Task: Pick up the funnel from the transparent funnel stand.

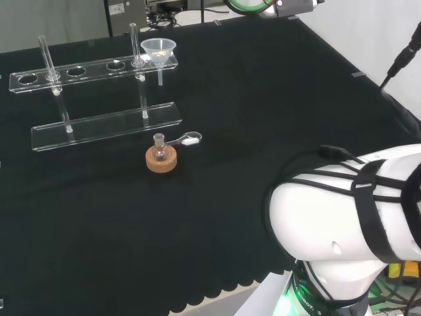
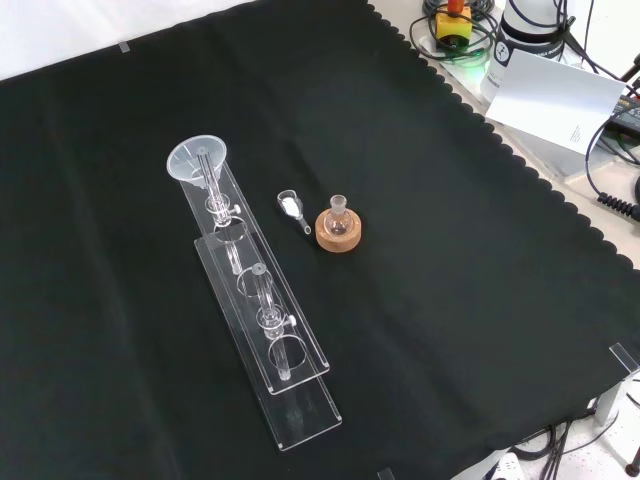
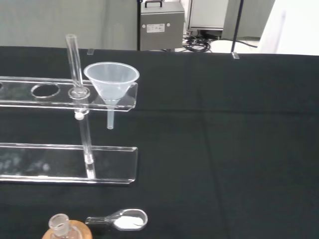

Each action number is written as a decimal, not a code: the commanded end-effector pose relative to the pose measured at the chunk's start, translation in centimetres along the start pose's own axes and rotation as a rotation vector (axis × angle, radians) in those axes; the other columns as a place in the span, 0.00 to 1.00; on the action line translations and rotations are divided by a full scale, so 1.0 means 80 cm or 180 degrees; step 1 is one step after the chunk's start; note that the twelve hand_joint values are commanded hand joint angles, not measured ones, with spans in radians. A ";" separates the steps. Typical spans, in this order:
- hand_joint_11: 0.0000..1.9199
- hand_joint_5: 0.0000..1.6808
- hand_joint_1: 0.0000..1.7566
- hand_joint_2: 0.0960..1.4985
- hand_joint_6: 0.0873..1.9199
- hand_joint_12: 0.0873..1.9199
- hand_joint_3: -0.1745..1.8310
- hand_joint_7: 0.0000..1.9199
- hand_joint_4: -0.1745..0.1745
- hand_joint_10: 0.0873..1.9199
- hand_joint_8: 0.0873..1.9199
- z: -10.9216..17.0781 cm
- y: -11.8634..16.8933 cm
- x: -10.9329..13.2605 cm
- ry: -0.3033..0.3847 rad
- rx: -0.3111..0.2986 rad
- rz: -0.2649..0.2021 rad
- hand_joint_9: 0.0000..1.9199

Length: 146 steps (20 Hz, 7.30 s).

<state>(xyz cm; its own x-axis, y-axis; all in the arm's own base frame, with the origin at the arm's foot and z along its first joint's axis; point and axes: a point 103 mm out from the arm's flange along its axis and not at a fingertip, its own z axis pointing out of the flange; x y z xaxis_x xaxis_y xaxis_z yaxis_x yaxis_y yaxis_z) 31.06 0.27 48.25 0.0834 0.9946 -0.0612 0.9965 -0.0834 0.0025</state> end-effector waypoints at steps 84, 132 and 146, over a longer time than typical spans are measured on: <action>0.11 0.09 0.33 0.47 0.00 0.72 0.13 0.00 0.36 0.38 0.27 0.237 0.357 0.095 -0.0239 0.1522 -0.1151 0.13; 0.10 0.06 0.31 0.47 0.00 0.72 0.13 0.00 0.36 0.35 0.11 0.260 0.374 0.092 -0.0236 0.1722 -0.1176 0.22; 0.09 0.06 0.31 0.47 0.00 0.72 0.14 0.00 0.36 0.33 0.11 0.245 0.367 0.090 -0.0251 0.1495 -0.1179 0.21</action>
<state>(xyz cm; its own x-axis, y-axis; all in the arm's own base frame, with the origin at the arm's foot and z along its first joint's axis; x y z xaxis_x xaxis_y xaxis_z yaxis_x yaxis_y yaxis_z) 61.01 3.95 27.51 -0.2889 0.9565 -0.0419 0.8316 0.2290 -0.5060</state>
